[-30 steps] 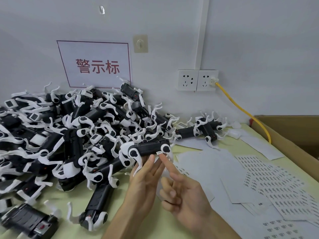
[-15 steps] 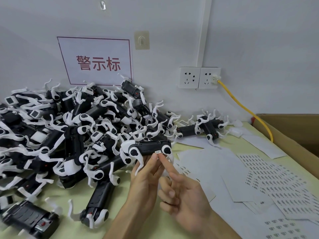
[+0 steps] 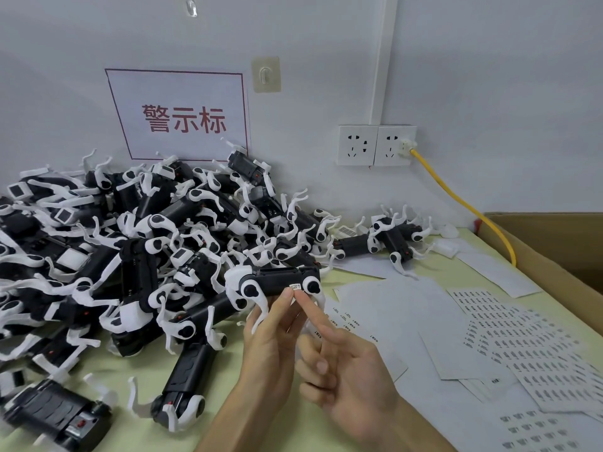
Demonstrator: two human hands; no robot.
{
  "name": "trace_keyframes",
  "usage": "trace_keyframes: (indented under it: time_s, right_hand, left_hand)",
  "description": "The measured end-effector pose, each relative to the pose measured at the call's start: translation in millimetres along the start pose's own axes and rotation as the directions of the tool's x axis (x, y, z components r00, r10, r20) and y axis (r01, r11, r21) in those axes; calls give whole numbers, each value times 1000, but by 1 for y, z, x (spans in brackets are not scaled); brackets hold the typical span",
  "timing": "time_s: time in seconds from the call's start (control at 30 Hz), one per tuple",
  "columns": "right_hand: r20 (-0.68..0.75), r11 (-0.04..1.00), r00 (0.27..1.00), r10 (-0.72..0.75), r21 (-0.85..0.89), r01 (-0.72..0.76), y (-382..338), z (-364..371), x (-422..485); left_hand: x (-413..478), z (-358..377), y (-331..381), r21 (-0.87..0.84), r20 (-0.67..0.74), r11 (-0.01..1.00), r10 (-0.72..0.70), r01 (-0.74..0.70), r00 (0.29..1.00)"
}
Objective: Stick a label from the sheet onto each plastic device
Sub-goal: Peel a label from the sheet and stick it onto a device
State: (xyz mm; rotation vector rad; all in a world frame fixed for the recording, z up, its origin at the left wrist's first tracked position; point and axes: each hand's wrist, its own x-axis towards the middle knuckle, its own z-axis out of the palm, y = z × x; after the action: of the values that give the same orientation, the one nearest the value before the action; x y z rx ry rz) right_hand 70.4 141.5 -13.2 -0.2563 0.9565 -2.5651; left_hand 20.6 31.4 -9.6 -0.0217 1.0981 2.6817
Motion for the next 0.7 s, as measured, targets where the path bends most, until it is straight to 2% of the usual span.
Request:
trace_keyframes:
  time_s: [0.23,0.7]
  right_hand:
    - [11,999,1000,25,29,-25,3,-2,1]
    - [16,999,1000,10,36,-10,3,-1,0]
  left_hand:
    - [-1,2,0,-21,-61,999,44,-46,997]
    - [-3,4,1,-21,-36,998,66,-67,997]
